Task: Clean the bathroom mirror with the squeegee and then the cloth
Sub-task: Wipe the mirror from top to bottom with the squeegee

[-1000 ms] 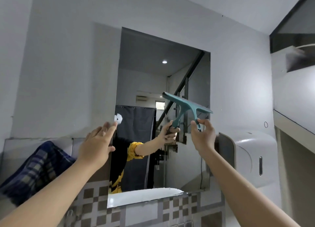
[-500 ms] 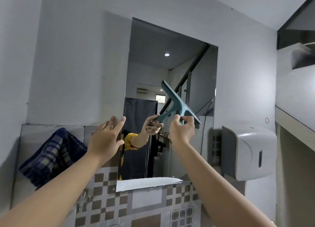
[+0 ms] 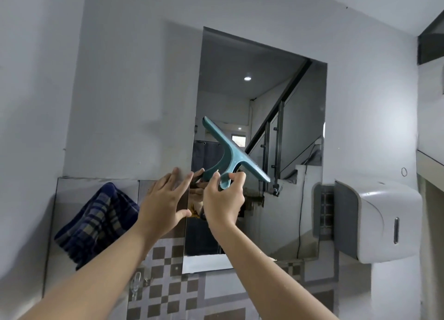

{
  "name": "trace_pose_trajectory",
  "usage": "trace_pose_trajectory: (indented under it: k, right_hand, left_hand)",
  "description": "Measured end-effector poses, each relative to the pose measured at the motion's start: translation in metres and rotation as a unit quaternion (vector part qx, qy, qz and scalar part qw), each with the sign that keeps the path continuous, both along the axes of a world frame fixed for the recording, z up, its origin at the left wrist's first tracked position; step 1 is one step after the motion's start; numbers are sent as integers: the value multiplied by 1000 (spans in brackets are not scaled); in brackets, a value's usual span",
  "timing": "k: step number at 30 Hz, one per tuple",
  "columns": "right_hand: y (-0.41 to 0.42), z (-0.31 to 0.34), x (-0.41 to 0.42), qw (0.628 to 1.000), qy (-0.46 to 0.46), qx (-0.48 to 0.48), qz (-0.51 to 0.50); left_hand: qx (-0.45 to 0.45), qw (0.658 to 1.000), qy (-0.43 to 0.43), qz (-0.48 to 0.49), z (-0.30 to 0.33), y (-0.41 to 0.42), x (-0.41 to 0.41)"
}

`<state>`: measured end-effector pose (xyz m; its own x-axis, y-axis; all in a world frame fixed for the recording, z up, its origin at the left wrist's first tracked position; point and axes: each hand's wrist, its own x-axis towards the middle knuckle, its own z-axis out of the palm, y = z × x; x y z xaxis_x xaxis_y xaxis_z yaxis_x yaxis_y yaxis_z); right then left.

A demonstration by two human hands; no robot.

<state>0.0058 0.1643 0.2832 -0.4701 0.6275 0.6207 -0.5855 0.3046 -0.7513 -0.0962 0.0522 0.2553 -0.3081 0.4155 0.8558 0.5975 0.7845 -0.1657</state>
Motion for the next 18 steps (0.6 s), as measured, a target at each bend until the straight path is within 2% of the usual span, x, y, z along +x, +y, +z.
trace_pose_trajectory:
  k: [3,7,12,18]
  right_hand:
    - [4,-7,-3,999,2,36,-20]
    - [18,-24,-6,990,5,129,-56]
    - [50,-49,-7,950,14,281,-137]
    - [94,-46,-5,913,-2,360,-194]
  left_hand:
    - [-4,1000,1,1,-3,-2,-1]
    - [-7,1000,9,13,-4,-3,-3]
    - [-10,999,18,29,-11,-3,-3]
    - [-18,1000,6,23,-26,-7,-7]
